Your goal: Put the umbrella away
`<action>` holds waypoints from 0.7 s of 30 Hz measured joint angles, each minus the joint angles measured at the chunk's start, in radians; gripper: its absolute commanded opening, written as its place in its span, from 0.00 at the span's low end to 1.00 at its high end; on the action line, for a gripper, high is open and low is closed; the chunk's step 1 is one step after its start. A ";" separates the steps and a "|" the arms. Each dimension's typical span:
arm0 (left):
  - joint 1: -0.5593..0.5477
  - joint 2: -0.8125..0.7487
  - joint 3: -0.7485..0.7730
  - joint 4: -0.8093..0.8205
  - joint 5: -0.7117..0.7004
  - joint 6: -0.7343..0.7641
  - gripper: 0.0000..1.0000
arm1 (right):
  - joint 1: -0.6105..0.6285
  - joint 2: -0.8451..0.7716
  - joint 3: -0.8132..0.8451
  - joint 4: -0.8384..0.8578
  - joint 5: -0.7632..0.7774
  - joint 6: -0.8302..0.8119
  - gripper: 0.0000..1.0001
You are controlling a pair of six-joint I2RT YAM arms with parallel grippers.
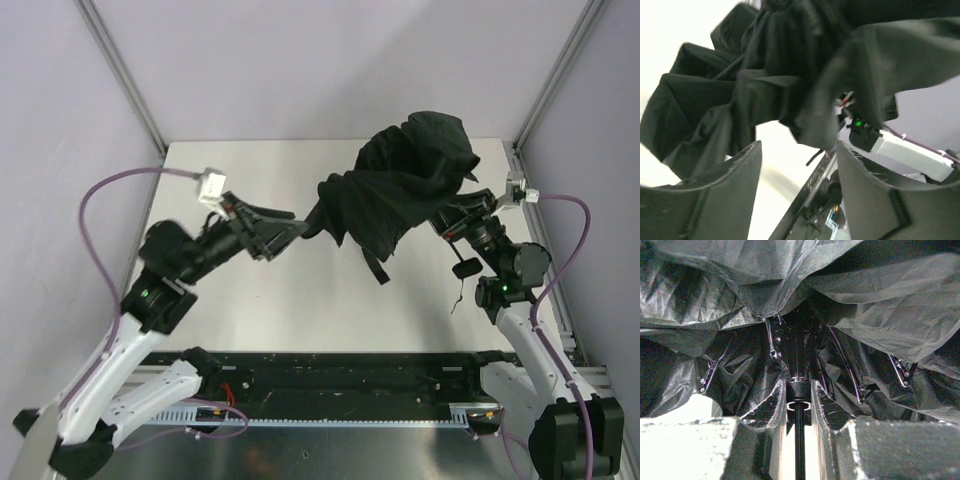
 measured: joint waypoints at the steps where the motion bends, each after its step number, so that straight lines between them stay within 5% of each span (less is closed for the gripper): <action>1: 0.008 0.039 0.001 0.004 0.019 -0.004 0.70 | -0.001 0.005 -0.003 0.023 -0.012 0.027 0.00; 5: 0.016 0.188 0.013 0.006 0.085 -0.010 0.64 | -0.001 0.018 -0.014 0.110 -0.057 0.132 0.00; 13: 0.016 0.376 0.109 0.093 0.209 -0.055 0.05 | 0.021 0.033 -0.042 0.252 -0.125 0.225 0.00; 16: 0.013 0.443 0.203 0.140 0.256 -0.071 0.01 | 0.043 0.059 -0.060 0.294 -0.134 0.263 0.00; 21: -0.045 0.528 0.300 0.200 0.310 -0.079 0.14 | 0.136 0.068 -0.076 0.277 -0.114 0.220 0.00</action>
